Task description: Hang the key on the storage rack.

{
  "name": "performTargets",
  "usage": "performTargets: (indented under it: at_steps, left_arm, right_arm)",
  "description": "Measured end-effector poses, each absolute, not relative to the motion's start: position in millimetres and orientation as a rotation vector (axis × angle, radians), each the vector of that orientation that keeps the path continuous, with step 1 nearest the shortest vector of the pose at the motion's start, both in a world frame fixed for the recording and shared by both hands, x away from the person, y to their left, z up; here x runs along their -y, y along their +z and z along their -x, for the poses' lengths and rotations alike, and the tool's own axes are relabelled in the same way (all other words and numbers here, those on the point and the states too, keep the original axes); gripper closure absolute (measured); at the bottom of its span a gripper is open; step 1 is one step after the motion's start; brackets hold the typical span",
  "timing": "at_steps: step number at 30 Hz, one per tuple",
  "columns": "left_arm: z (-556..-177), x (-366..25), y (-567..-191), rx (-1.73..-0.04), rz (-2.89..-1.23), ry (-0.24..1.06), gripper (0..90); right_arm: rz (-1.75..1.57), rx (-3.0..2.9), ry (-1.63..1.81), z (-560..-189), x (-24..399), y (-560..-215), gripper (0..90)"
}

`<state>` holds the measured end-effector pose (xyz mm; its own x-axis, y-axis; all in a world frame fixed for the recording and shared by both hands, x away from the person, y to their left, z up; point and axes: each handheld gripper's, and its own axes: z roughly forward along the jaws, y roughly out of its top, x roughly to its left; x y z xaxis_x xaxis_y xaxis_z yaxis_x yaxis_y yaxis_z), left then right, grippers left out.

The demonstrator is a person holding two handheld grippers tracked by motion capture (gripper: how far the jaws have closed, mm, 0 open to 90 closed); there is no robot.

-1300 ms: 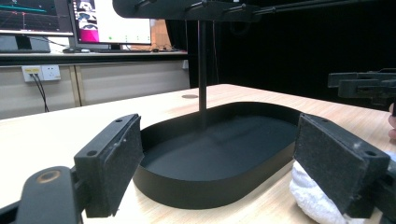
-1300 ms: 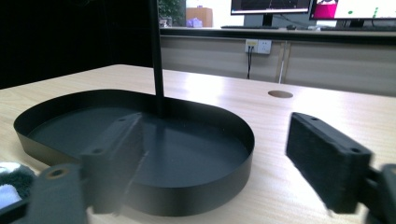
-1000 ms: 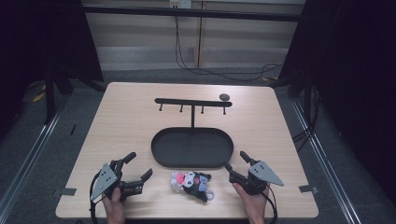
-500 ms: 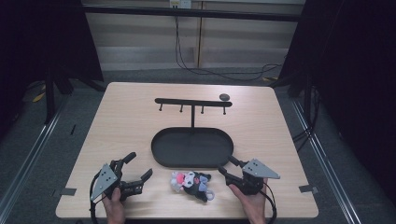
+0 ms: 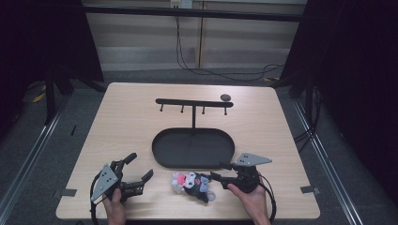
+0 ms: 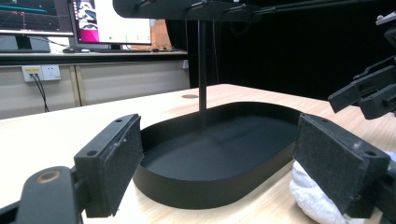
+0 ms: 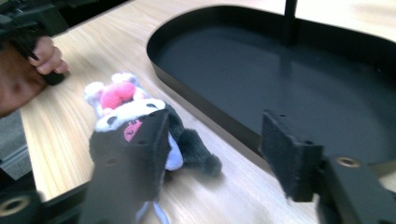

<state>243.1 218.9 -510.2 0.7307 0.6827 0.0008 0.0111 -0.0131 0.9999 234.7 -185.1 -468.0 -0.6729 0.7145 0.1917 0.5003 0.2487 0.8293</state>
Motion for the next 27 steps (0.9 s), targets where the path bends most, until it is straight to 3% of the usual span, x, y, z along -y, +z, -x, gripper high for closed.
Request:
performTargets:
  at_steps: [7,9,10,11,14,23,27]
  left_arm:
    - [-243,-219,-510,-0.593,-1.506,0.586,15.3]
    - [-243,-219,-510,-0.593,-1.506,0.585,15.3]
    - [-243,-219,-510,-0.594,-1.507,0.586,15.3]
    - [-243,-219,-510,-0.594,-1.507,0.586,15.3]
    - [-243,-219,-510,-0.594,-1.506,0.586,15.3]
    - [-243,-219,-510,-0.59,-1.506,0.586,15.3]
    - [-243,-219,-510,-0.59,-1.507,0.586,15.3]
  right_arm:
    - [-1.16,-2.432,1.308,-241,180,-463,32.2]
    - [-1.141,-2.469,1.298,-242,179,-463,36.9]
    - [-1.111,-2.528,1.295,-243,177,-463,49.3]
    - [-1.111,-2.528,1.295,-243,177,-463,49.3]
    - [-1.098,-2.656,1.236,-245,171,-468,60.5]
    - [-1.106,-2.843,1.088,-248,164,-470,63.9]
    - [-1.112,-2.923,0.966,-251,160,-468,61.0]
